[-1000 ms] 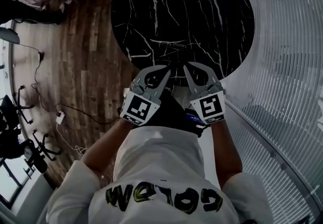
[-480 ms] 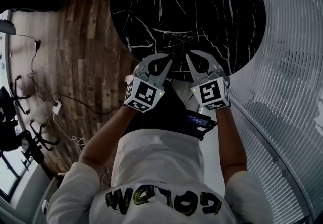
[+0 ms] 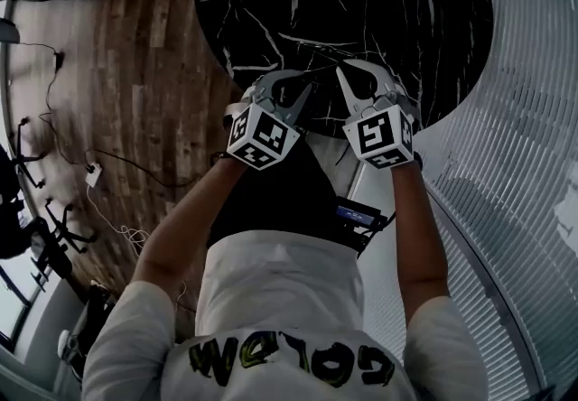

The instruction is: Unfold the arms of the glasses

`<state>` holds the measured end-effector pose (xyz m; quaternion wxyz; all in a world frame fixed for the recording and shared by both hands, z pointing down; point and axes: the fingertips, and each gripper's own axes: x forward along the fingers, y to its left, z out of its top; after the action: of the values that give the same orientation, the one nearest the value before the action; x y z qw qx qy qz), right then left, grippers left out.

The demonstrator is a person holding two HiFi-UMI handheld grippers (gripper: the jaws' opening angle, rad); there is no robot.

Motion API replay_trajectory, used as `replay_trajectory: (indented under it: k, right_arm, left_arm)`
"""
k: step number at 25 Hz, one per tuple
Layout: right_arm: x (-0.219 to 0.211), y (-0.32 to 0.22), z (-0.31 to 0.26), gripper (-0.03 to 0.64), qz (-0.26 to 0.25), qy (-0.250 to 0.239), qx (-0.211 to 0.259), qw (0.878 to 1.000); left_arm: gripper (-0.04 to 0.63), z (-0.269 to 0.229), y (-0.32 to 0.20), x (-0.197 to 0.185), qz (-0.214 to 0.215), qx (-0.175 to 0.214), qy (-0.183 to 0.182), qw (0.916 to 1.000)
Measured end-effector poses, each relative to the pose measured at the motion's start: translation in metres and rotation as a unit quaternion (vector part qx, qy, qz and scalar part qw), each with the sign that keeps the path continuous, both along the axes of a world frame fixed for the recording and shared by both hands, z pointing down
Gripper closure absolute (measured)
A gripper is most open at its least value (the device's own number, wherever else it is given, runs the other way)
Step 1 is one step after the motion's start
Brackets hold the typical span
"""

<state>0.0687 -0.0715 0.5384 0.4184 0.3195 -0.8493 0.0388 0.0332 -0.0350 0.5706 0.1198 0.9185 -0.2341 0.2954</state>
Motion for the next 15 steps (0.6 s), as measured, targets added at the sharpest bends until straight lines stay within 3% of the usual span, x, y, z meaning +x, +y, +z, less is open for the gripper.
replay_trajectory:
  k: [15]
  right_arm:
    - [0.003,-0.027,0.055,0.546,-0.061,0.053,-0.043,0.996]
  left_arm:
    - [0.525,0.045,-0.011,0.015,0.024,-0.024,-0.014,0.9993]
